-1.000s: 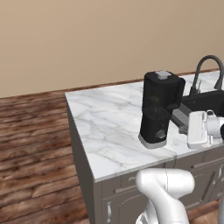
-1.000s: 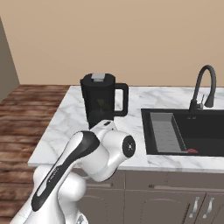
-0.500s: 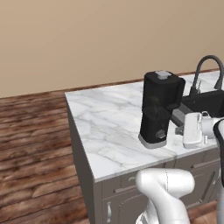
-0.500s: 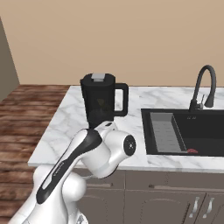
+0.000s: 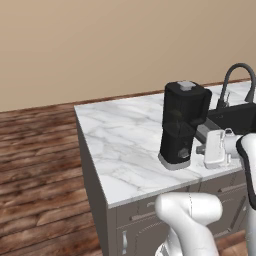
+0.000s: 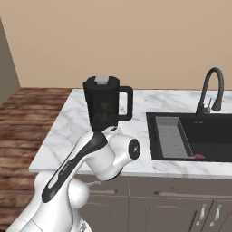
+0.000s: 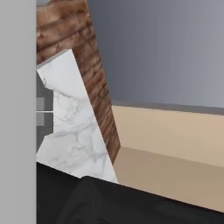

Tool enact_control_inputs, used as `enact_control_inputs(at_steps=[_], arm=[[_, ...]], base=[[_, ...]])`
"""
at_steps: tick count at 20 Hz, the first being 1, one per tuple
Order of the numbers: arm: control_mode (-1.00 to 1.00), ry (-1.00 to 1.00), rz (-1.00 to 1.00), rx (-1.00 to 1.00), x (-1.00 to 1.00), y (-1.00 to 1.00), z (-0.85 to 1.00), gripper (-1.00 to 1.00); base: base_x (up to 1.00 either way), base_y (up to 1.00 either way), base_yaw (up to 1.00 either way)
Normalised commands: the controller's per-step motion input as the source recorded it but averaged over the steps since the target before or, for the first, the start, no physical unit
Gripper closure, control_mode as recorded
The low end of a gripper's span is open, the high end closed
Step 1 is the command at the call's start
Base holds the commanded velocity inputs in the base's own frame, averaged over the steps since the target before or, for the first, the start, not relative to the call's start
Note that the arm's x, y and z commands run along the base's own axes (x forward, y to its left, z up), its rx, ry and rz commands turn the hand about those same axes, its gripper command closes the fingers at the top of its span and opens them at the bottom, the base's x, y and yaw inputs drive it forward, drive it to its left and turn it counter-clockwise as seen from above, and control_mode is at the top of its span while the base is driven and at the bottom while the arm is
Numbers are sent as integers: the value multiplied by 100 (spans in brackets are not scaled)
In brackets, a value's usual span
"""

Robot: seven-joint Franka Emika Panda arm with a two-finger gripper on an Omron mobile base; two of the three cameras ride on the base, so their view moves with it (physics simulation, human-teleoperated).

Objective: Grab the garlic and lemon wedge from the fridge, place them in the blender, close the lid, and turn on the blender to create a marinade.

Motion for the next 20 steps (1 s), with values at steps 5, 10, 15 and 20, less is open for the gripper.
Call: enact_control_inputs(at_steps=[5, 10, 15, 20], arm=[[-100, 4, 0, 0, 22, -1, -8, 100], [-100, 2, 0, 0, 17, -5, -9, 100], [-100, 0, -1, 0, 13, -10, -10, 100], [-100, 0, -3, 0, 15, -9, -11, 100]], base=[[0, 0, 0], [0, 0, 0], [0, 0, 0], [0, 0, 0]])
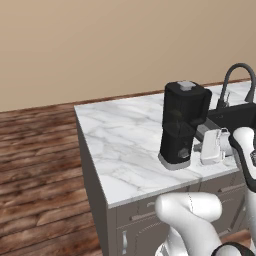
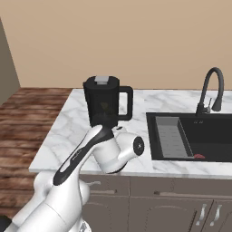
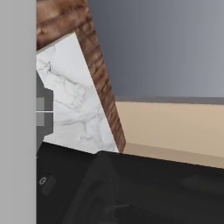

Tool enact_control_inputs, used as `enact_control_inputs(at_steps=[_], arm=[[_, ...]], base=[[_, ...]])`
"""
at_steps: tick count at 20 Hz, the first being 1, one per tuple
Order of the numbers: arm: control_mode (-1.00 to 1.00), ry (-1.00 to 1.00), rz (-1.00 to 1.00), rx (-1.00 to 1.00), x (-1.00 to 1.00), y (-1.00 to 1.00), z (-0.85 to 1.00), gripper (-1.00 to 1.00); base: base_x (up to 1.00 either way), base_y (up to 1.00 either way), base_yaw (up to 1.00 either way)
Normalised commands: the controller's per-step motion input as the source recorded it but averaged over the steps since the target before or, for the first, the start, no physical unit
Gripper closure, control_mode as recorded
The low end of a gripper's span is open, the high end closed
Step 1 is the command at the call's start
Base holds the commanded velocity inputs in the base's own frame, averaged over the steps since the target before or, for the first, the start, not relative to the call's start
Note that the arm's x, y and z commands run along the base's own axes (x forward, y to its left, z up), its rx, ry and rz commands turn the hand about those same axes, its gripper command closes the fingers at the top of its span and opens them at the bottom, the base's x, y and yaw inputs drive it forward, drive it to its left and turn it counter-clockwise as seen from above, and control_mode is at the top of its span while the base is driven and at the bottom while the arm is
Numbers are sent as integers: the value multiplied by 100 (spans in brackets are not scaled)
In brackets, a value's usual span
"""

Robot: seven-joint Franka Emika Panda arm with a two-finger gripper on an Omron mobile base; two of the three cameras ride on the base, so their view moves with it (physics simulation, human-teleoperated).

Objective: Grab the garlic and lemon wedge from the fridge, place them in the blender, close the lid, and turn on the blender to create a marinade.

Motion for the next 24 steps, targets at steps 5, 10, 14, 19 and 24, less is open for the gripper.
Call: enact_control_inputs(at_steps=[5, 10, 14, 19, 24], arm=[[-100, 0, -5, 0, 17, 0, -12, 100], [-100, 0, -6, 0, 20, 0, -13, 100], [-100, 0, -6, 0, 18, 0, -12, 100], [-100, 0, -5, 0, 19, 0, -11, 100], [-100, 0, -3, 0, 22, 0, -12, 100]], base=[[0, 0, 0], [0, 0, 0], [0, 0, 0], [0, 0, 0], [0, 0, 0]])
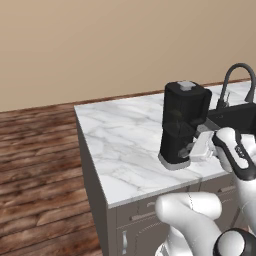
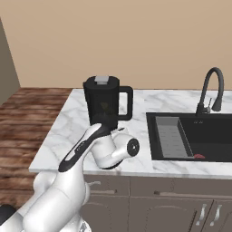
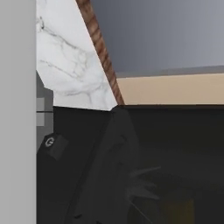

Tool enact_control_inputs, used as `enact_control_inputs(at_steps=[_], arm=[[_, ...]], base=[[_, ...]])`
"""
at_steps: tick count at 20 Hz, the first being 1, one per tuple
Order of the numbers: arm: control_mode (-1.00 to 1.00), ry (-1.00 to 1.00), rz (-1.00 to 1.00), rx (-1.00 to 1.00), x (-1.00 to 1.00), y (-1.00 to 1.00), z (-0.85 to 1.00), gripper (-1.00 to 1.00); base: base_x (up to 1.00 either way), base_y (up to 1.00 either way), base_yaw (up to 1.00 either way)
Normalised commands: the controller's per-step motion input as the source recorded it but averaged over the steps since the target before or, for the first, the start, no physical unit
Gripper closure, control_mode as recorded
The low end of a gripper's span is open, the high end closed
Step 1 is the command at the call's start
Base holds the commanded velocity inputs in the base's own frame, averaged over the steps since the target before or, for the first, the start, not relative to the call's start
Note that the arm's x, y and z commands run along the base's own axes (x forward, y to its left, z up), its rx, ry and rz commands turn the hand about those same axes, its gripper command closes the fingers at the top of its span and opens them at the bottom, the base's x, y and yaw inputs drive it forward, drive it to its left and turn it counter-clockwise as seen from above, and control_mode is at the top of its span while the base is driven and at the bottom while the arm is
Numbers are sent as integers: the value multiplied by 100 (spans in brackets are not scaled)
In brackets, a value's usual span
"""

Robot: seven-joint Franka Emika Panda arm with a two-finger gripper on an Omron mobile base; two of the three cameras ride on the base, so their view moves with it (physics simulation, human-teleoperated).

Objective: Grab the garlic and lemon wedge from the fridge, place them in the blender, close the lid, and turn on the blender to create a marinade.

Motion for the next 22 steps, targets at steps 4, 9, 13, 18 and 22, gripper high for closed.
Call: enact_control_inputs(at_steps=[4, 9, 13, 18, 22], arm=[[-100, 1, -2, 0, 24, 0, -13, 100], [-100, 1, -1, 0, 23, -1, -13, 100], [-100, 0, 0, 0, 22, -2, -12, 100], [-100, 1, -2, 0, 25, 0, -9, 100], [-100, 1, -2, 0, 25, 0, -7, 100]], base=[[0, 0, 0], [0, 0, 0], [0, 0, 0], [0, 0, 0], [0, 0, 0]])
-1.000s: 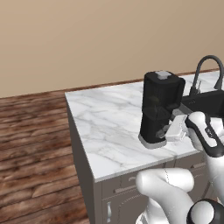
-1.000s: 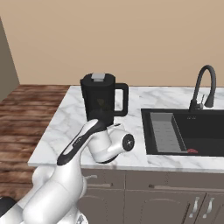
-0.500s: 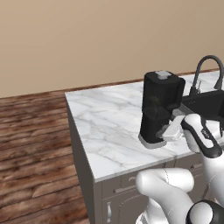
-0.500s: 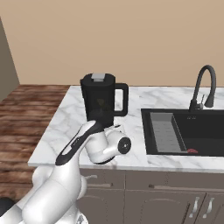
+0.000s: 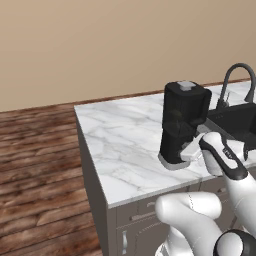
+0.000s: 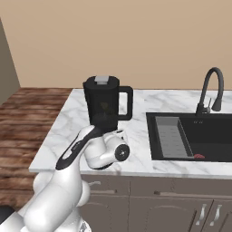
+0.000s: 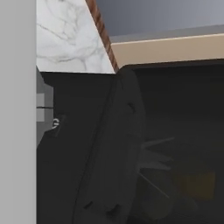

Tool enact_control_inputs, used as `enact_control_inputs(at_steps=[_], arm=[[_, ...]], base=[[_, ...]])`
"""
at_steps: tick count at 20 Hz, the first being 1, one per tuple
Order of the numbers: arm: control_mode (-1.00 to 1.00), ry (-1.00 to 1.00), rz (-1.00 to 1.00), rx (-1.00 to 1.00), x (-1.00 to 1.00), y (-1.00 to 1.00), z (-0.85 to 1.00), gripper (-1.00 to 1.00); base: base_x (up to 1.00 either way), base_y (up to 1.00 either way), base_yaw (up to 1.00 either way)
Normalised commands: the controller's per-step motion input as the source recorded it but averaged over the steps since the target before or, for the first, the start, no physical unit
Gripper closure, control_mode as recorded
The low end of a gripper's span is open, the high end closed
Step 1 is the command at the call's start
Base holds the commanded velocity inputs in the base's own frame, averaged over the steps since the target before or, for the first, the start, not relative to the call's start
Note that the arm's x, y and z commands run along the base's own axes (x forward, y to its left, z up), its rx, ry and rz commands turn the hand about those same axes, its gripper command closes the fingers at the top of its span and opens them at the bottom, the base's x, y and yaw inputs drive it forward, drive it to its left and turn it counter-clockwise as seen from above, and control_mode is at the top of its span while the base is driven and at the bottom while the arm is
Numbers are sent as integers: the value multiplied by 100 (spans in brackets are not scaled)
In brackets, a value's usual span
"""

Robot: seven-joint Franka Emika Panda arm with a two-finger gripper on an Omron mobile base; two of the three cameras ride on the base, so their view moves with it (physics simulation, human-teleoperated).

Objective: Grab the garlic and lemon wedge from the fridge, place them in the blender, close the lid, and turn on the blender to create a marinade.

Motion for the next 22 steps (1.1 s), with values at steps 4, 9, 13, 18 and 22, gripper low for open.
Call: enact_control_inputs(at_steps=[4, 9, 13, 18, 22], arm=[[-100, 1, 0, 0, 24, 0, -8, 100], [-100, 2, 0, 0, 21, -1, -7, 100], [-100, 5, 0, 0, 16, -5, 0, 100], [-100, 10, 0, 0, 13, -6, 0, 100], [-100, 8, -1, 0, 5, 0, 0, 100]], base=[[0, 0, 0], [0, 0, 0], [0, 0, 0], [0, 0, 0], [0, 0, 0]])
